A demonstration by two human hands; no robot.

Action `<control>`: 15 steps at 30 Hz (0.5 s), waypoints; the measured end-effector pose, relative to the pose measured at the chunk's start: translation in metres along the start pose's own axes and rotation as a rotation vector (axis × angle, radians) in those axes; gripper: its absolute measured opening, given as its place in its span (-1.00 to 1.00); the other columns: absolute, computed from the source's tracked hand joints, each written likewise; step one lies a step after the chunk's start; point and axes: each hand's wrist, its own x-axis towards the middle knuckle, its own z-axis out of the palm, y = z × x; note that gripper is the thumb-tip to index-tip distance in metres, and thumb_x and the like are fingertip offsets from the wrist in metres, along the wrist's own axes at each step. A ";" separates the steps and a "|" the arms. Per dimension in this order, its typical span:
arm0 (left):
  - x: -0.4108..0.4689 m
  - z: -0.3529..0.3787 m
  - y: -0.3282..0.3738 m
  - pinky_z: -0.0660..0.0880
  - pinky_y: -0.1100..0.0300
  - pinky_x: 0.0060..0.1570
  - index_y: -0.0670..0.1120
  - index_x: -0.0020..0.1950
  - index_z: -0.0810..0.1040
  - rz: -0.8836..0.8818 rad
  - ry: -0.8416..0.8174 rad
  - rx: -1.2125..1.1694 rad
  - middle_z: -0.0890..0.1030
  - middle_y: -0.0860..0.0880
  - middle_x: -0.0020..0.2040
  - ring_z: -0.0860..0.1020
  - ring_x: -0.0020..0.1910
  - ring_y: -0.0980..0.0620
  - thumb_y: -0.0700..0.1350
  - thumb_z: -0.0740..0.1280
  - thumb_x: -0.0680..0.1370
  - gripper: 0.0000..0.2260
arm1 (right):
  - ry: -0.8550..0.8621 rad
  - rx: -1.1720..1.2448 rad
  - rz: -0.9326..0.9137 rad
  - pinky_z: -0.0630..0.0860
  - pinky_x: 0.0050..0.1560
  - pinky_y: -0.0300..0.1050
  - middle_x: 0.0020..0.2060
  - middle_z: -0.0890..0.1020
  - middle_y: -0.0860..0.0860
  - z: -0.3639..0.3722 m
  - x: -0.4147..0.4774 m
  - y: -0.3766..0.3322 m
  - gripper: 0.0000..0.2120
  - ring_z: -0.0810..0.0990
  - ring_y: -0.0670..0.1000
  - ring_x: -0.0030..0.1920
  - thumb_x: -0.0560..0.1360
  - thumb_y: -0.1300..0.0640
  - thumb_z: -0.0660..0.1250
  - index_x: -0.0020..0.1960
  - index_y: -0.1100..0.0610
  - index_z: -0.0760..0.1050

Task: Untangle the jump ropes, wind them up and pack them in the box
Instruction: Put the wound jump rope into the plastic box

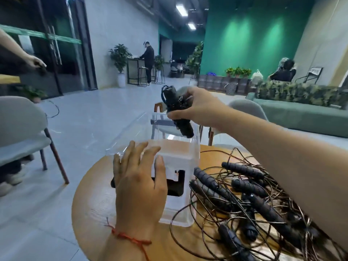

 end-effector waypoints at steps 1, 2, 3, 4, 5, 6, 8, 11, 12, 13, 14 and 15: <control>0.002 0.001 -0.004 -0.04 -0.10 0.67 0.09 0.30 0.64 0.005 -0.006 0.016 0.56 0.07 0.41 0.30 0.60 0.00 0.09 0.13 0.70 -0.67 | -0.034 -0.110 -0.009 0.58 -0.02 -0.15 0.03 0.67 -0.08 0.008 0.012 0.002 -0.35 0.66 -0.04 0.01 0.35 -0.25 0.65 0.26 0.04 0.50; 0.002 0.002 -0.007 0.01 -0.18 0.64 0.07 0.24 0.66 0.015 -0.009 0.035 0.59 0.07 0.36 0.35 0.57 -0.02 0.08 0.14 0.70 -0.68 | -0.064 -0.213 -0.024 0.54 -0.09 -0.16 -0.03 0.64 -0.09 0.016 0.022 0.006 -0.37 0.63 -0.05 -0.04 0.36 -0.25 0.65 0.23 0.04 0.47; 0.002 0.002 -0.010 0.06 -0.24 0.61 0.06 0.19 0.68 0.024 -0.011 0.050 0.62 0.08 0.31 0.40 0.53 -0.02 0.08 0.16 0.69 -0.69 | -0.094 -0.298 -0.046 0.49 -0.18 -0.17 -0.10 0.61 -0.12 0.025 0.031 0.011 -0.39 0.61 -0.07 -0.09 0.37 -0.24 0.64 0.19 0.03 0.45; 0.004 0.002 -0.013 0.09 -0.27 0.59 0.06 0.15 0.68 0.032 -0.013 0.061 0.63 0.10 0.27 0.43 0.50 -0.01 0.07 0.18 0.69 -0.71 | -0.121 -0.371 -0.062 0.46 -0.24 -0.16 -0.15 0.59 -0.14 0.035 0.041 0.017 -0.41 0.60 -0.07 -0.13 0.37 -0.25 0.64 0.16 0.03 0.44; 0.004 0.002 -0.014 0.09 -0.28 0.58 0.07 0.13 0.68 0.042 -0.016 0.067 0.63 0.11 0.24 0.45 0.46 0.00 0.06 0.19 0.68 -0.73 | -0.141 -0.440 -0.072 0.46 -0.25 -0.11 -0.18 0.59 -0.12 0.045 0.049 0.024 -0.41 0.60 -0.03 -0.14 0.36 -0.28 0.63 0.13 0.03 0.44; 0.005 0.002 -0.015 0.07 -0.29 0.59 0.07 0.11 0.67 0.052 -0.018 0.067 0.63 0.13 0.22 0.47 0.44 0.00 0.05 0.20 0.67 -0.76 | -0.167 -0.509 -0.076 0.49 -0.22 -0.06 -0.17 0.59 -0.10 0.053 0.056 0.028 -0.40 0.61 0.03 -0.12 0.34 -0.33 0.61 0.10 0.03 0.45; 0.006 0.002 -0.019 0.02 -0.30 0.60 0.09 0.08 0.66 0.065 -0.019 0.065 0.62 0.14 0.20 0.49 0.41 -0.01 0.04 0.22 0.66 -0.78 | -0.219 -0.643 -0.097 0.52 -0.14 0.01 -0.17 0.57 -0.06 0.071 0.070 0.036 -0.36 0.60 0.10 -0.06 0.32 -0.41 0.57 0.05 0.03 0.43; 0.007 0.004 -0.023 0.00 -0.31 0.60 0.10 0.07 0.65 0.076 -0.017 0.075 0.62 0.13 0.21 0.51 0.40 -0.05 0.06 0.17 0.67 -0.75 | -0.346 -0.891 -0.144 0.51 -0.13 0.00 -0.04 0.62 -0.04 0.097 0.084 0.044 -0.36 0.54 0.10 -0.07 0.41 -0.41 0.51 0.22 0.04 0.49; 0.007 0.004 -0.023 -0.01 -0.31 0.60 0.10 0.07 0.65 0.080 -0.014 0.074 0.61 0.13 0.22 0.51 0.40 -0.05 0.07 0.16 0.67 -0.74 | -0.400 -0.987 -0.172 0.49 -0.17 -0.01 0.04 0.62 0.00 0.105 0.088 0.045 -0.29 0.51 0.09 -0.07 0.44 -0.42 0.47 0.35 0.07 0.49; 0.006 0.004 -0.024 -0.02 -0.30 0.61 0.10 0.06 0.65 0.085 -0.007 0.070 0.61 0.14 0.22 0.50 0.40 -0.05 0.08 0.16 0.67 -0.74 | -0.447 -1.057 -0.192 0.45 -0.21 -0.02 0.07 0.61 0.04 0.113 0.091 0.047 -0.23 0.50 0.11 -0.06 0.47 -0.43 0.44 0.43 0.10 0.47; 0.006 0.004 -0.023 -0.02 -0.29 0.61 0.11 0.05 0.65 0.090 0.004 0.067 0.60 0.14 0.21 0.51 0.39 -0.04 0.08 0.16 0.67 -0.74 | -0.501 -1.088 -0.199 0.43 -0.21 0.00 0.08 0.61 0.07 0.120 0.094 0.051 -0.21 0.51 0.12 -0.04 0.48 -0.45 0.40 0.45 0.10 0.47; 0.005 0.004 -0.023 -0.01 -0.28 0.61 0.11 0.05 0.65 0.094 0.014 0.068 0.60 0.15 0.21 0.51 0.37 -0.03 0.08 0.17 0.67 -0.75 | -0.554 -1.093 -0.197 0.43 -0.18 0.02 0.07 0.61 0.07 0.128 0.100 0.056 -0.22 0.54 0.12 -0.01 0.49 -0.46 0.38 0.44 0.11 0.49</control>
